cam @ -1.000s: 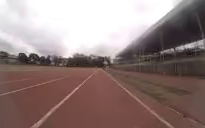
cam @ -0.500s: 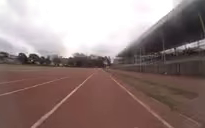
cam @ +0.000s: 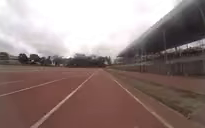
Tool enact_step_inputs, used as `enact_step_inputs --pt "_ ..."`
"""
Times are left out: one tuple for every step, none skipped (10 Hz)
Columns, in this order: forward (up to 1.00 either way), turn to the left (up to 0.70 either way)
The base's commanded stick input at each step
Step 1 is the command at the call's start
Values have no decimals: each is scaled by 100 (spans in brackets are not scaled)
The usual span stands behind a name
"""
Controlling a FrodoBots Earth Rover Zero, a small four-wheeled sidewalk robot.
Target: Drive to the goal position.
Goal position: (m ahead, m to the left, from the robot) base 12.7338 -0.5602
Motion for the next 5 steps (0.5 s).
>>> enact_step_inputs --pt "70 -9" --pt "70 0" --pt "70 0" --pt "70 0" --pt "70 0"
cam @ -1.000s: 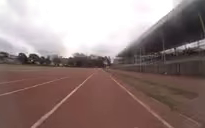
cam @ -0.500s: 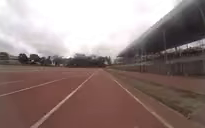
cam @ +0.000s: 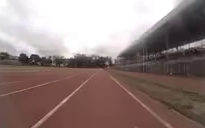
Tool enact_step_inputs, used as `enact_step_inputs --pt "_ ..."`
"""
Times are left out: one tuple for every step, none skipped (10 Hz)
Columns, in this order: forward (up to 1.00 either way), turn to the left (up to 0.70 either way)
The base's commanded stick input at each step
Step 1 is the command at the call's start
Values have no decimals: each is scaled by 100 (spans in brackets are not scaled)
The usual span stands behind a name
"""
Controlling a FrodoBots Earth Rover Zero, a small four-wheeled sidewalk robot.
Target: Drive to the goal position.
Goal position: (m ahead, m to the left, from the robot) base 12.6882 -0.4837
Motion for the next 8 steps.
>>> enact_step_inputs --pt "70 -20" --pt "70 -19" --pt "70 0" --pt "70 0" --pt "70 0" --pt "70 -11" --pt "70 0" --pt "70 0"
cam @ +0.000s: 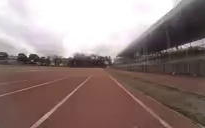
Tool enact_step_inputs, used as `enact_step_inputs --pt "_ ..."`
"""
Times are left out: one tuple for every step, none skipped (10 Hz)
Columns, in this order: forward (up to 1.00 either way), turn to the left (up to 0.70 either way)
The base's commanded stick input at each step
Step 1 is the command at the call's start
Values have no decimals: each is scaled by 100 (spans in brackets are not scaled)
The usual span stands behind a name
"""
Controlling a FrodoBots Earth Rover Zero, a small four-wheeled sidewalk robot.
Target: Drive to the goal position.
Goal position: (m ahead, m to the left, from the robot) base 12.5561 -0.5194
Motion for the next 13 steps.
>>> enact_step_inputs --pt "70 0" --pt "70 -7" --pt "70 -15" --pt "70 0" --pt "70 0" --pt "70 0" --pt "70 0" --pt "70 0" --pt "70 0" --pt "70 0" --pt "70 0" --pt "70 -22" --pt "70 -21"
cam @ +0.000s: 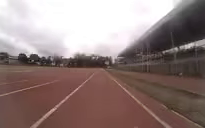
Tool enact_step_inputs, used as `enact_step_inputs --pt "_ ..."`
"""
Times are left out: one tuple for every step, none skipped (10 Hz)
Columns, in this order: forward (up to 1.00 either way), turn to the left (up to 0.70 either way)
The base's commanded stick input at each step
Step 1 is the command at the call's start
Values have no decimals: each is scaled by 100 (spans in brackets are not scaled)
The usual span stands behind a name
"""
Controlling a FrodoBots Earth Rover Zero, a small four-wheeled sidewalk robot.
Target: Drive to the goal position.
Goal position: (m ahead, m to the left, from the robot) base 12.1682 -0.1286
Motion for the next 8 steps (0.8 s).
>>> enact_step_inputs --pt "70 0" --pt "70 0" --pt "70 -17" --pt "70 -15" --pt "70 -4" --pt "70 -12" --pt "70 -10" --pt "70 -4"
